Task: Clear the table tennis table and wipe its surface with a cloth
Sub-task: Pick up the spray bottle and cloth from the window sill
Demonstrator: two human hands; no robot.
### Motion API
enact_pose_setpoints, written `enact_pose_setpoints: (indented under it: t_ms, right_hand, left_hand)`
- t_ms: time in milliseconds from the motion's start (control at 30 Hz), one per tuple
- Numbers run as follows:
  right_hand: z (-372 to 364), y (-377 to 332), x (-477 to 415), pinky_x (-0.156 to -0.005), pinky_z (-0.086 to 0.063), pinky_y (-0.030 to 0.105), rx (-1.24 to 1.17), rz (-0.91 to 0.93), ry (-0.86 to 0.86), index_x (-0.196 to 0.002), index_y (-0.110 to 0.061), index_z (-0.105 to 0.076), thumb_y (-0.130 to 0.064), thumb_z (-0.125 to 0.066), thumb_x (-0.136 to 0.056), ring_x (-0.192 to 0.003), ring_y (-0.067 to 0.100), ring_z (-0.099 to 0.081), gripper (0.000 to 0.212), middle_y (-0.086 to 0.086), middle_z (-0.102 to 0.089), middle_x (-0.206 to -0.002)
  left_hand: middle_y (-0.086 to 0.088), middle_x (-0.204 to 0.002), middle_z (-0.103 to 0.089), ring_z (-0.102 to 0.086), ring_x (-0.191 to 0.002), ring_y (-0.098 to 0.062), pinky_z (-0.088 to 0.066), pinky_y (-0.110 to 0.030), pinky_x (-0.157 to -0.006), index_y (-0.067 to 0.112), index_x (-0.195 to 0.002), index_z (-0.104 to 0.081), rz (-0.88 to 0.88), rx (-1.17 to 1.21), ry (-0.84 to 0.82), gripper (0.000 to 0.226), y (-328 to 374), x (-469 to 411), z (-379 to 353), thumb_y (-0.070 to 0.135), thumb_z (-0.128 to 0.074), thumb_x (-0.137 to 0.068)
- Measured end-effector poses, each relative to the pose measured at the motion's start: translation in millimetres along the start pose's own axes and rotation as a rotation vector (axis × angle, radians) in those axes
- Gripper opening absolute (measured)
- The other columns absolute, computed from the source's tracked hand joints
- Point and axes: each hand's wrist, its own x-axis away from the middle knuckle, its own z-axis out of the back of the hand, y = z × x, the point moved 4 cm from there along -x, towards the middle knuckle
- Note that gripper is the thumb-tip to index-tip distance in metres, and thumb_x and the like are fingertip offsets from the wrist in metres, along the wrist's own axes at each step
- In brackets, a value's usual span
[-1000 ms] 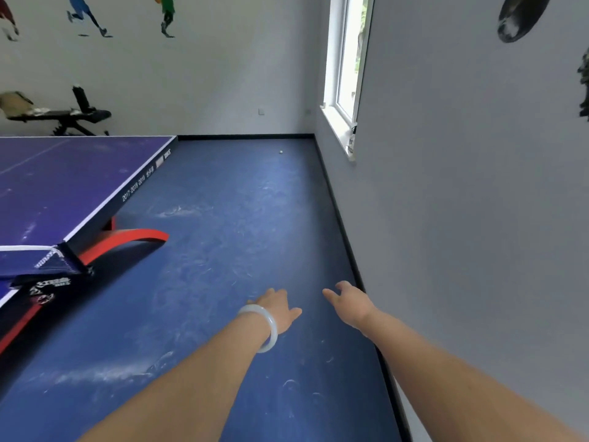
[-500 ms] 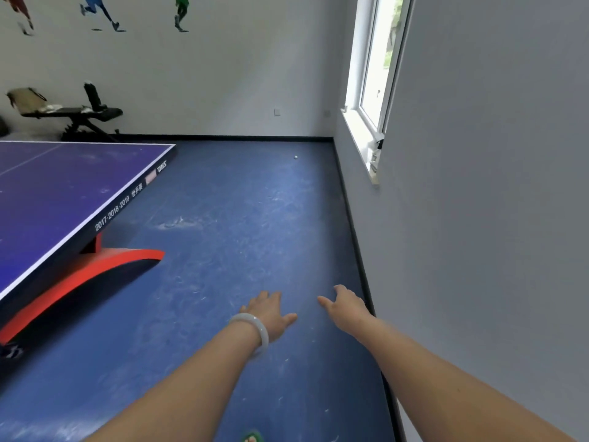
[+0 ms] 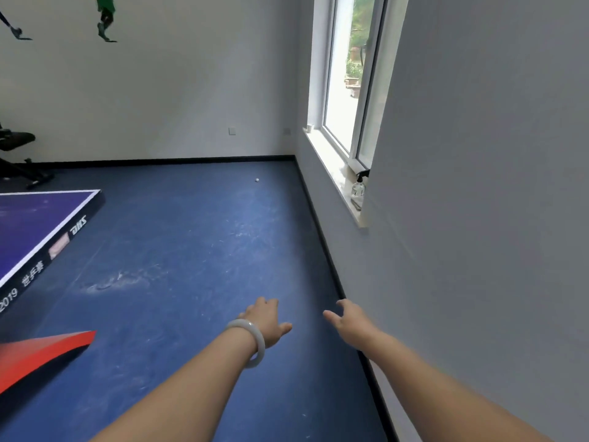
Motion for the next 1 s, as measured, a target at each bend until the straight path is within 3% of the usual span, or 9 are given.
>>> enact_pose_setpoints:
  t_ms: [200,600,1000]
  right_hand:
    - [40.2,-15.0,-137.7,-0.113,-0.034,0.041,-0.030,-0.041,0.024,-0.149,-0.006,-0.031,-0.044,-0.053,-0.099,-0.139,0.028,-0.037,0.067,0.012,-0.037,-0.152]
    - [119.4,-84.6,-378.6,-0.113,-0.034,0.040,-0.037,-0.061,0.020,-0.149,-0.008,-0.031,-0.044,-0.055,-0.098,-0.139,0.028,-0.038,0.067,0.010,-0.037,-0.152]
    - [148.1,-109.3,-556.9,-0.114,-0.031,0.037,-0.156,-0.310,0.155,-0.151,-0.010,-0.029,-0.043,-0.051,-0.100,-0.142,0.025,-0.034,0.065,0.008,-0.034,-0.155]
  left_hand:
    - [-0.006,-0.151,-0.032,-0.040,-0.135,-0.030,-0.037,-0.046,-0.108,0.018,-0.151,-0.026,-0.077,-0.012,-0.018,0.071,26.3,-137.5,45.3,0.053,-0.051,-0.095]
    - [-0.005,-0.154,-0.029,-0.037,-0.138,-0.029,-0.035,-0.043,-0.111,0.018,-0.153,-0.022,-0.047,0.004,-0.063,0.074,29.9,-371.0,140.1,0.053,-0.050,-0.095]
    - [-0.005,-0.148,-0.034,-0.043,-0.132,-0.028,-0.040,-0.044,-0.106,0.016,-0.149,-0.028,-0.239,-0.079,-0.186,0.067,37.5,-625.4,224.4,0.051,-0.050,-0.096]
